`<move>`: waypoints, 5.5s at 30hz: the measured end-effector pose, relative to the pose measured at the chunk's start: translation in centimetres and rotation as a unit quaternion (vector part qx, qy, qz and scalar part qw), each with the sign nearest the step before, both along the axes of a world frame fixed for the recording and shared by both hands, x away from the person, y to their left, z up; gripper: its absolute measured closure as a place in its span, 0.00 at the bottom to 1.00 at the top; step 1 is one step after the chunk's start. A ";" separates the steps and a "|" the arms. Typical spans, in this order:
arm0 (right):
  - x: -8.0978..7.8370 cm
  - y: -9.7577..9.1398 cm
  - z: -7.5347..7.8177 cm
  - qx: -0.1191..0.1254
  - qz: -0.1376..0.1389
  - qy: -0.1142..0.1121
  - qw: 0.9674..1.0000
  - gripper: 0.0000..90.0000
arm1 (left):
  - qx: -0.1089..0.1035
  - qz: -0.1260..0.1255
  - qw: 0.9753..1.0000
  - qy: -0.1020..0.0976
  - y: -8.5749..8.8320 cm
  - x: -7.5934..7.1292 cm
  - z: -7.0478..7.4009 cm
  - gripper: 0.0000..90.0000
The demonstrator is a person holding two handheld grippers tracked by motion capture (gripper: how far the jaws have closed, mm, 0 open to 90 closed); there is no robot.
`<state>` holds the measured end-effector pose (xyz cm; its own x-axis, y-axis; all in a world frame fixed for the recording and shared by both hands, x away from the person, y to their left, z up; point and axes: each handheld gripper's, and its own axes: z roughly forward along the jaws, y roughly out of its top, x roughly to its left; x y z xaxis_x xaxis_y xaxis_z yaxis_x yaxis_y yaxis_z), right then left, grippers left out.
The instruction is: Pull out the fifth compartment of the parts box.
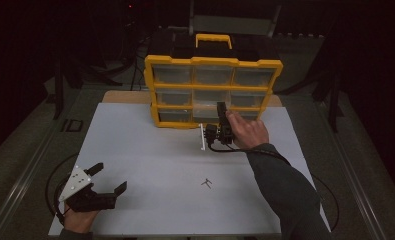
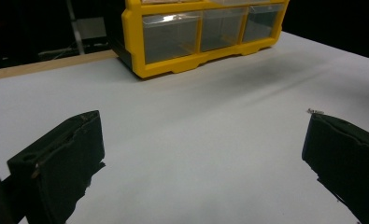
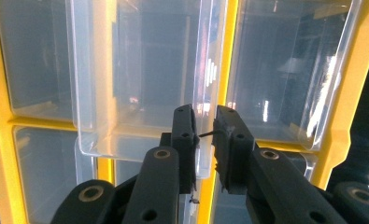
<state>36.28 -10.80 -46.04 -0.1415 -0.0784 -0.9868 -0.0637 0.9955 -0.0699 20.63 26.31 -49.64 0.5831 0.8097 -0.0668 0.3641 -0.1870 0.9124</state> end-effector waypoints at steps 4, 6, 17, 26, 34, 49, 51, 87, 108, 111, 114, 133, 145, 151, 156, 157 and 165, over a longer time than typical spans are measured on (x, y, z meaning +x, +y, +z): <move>-0.3 0.0 0.1 -0.002 0.002 0.003 1.000 0.87 | -0.001 0.000 1.000 0.000 0.0 0.0 0.0 0.00; -0.4 0.0 0.1 0.000 0.003 0.003 1.000 0.87 | 0.000 0.000 1.000 0.000 0.0 0.0 0.0 0.00; -1.1 0.0 0.2 0.001 0.006 0.008 1.000 0.87 | -0.001 0.001 1.000 -0.001 0.0 0.0 0.0 0.00; -1.7 -0.2 0.2 0.005 0.013 0.006 1.000 0.87 | -0.001 0.001 1.000 -0.001 0.0 0.0 0.1 0.00; -2.4 -0.2 0.4 0.005 0.013 0.010 1.000 0.87 | 0.000 0.000 1.000 -0.001 0.0 0.0 0.0 0.00; -3.2 -0.4 0.4 0.010 0.018 0.012 1.000 0.87 | 0.000 -0.001 1.000 0.000 -0.1 0.0 0.0 0.00; -3.3 -0.4 0.4 0.009 0.020 0.010 1.000 0.87 | 0.000 -0.001 1.000 0.001 -0.1 0.0 0.0 0.00; -3.2 -1.4 0.0 0.042 0.018 0.026 0.999 0.69 | 0.002 -0.004 1.000 0.003 -0.3 0.1 -0.1 0.00; -3.1 -3.6 1.0 0.112 -0.017 0.016 0.993 0.49 | 0.003 -0.004 1.000 0.003 -0.3 0.0 -0.1 0.00; -3.0 -4.1 0.9 0.118 -0.026 0.009 0.993 0.42 | 0.003 -0.004 1.000 0.003 -0.3 0.1 -0.1 0.00; -2.9 -4.4 0.9 0.129 -0.037 0.005 0.991 0.34 | 0.003 -0.004 1.000 0.004 -0.4 0.1 -0.1 0.00; -2.6 -6.8 0.7 0.213 -0.087 0.000 0.973 0.15 | 0.003 -0.004 1.000 0.004 -0.4 0.1 -0.1 0.00; -2.7 -8.7 0.8 0.348 -0.108 0.035 0.931 0.13 | 0.003 -0.005 1.000 0.004 -0.5 0.1 -0.2 0.00; -2.8 -9.3 0.7 0.402 -0.113 0.060 0.907 0.11 | 0.004 -0.005 1.000 0.004 -0.5 0.0 -0.2 0.00; -2.7 -10.1 0.9 0.475 -0.114 0.096 0.867 0.10 | 0.003 -0.005 1.000 0.004 -0.4 0.0 -0.2 0.00; -2.7 -10.2 1.0 0.487 -0.114 0.102 0.860 0.10 | 0.003 -0.005 1.000 0.004 -0.5 0.0 -0.2 0.00; -3.0 -11.2 1.4 0.563 -0.103 0.151 0.806 0.09 | 0.003 -0.006 1.000 0.005 -0.5 0.1 -0.3 0.00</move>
<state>33.33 -21.96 -44.61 -0.2847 0.8983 -0.3346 0.2662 0.4094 0.8727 20.69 25.82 -49.91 0.5914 0.8035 -0.0687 0.3716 -0.1959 0.9075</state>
